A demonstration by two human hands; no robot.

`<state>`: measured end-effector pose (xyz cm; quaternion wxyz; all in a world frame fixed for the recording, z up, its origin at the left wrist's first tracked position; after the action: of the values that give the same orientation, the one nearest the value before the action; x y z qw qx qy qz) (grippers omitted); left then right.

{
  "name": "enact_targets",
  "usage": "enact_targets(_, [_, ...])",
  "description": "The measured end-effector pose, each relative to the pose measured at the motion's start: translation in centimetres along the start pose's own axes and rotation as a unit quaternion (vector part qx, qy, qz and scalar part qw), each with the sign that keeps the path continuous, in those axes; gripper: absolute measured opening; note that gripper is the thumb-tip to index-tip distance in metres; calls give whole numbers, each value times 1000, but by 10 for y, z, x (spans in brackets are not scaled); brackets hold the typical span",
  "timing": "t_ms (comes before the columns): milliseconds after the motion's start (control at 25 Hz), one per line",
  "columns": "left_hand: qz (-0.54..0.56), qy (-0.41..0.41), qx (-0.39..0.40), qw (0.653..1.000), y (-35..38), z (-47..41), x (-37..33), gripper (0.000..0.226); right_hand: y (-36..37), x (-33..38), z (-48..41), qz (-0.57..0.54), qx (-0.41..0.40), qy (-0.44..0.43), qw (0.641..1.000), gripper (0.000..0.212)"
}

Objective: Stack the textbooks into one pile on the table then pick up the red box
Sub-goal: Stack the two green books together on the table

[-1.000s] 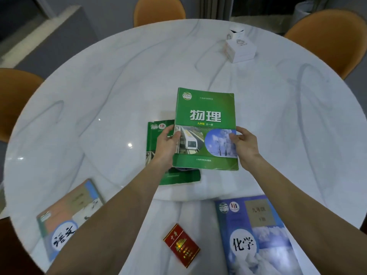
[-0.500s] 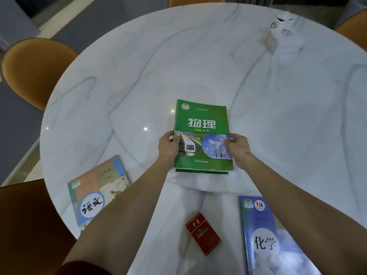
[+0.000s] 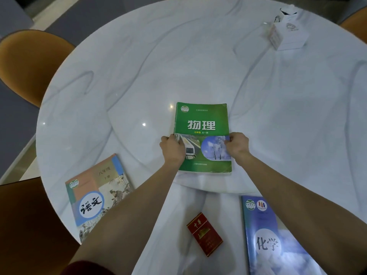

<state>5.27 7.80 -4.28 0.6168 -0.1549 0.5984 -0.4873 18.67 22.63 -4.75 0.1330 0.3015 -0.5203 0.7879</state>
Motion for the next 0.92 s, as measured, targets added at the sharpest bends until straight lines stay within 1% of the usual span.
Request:
enact_targets(120, [-71,-3,19,997,3,2,1,35,6,1,-2,20,-6,2,1000,25])
enact_targets(480, [-105,11,76,992,1,-7,2,37,5,-1,-8,38,-11,30,999,24])
enact_targets(600, [-130,28,103,986,-4,-11,1,37,4,-1,-7,43,2,47,998,14])
enact_targets(680, [-142,36,112,983,-6,-11,-1,38,2,1,-6,60,13,48,997,12])
enact_targets(800, [-129,32,113,985,-15,-8,-1,38,-5,10,-1,82,12,24,996,23])
enact_targets(920, [-115,60,91,987,-34,-4,6,38,-11,33,12,127,-7,-47,991,30])
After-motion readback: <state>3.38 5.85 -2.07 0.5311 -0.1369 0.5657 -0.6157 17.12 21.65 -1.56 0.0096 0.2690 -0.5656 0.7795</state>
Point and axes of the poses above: each hand's wrist, its own z-axis away from the middle knuckle, its own y-axis out of the palm, x = y × z, the point moved 2 cm from there along -z, towards the middle knuckle, and after that the axes turned 5 degrees about -x, right-handed, at the moved point
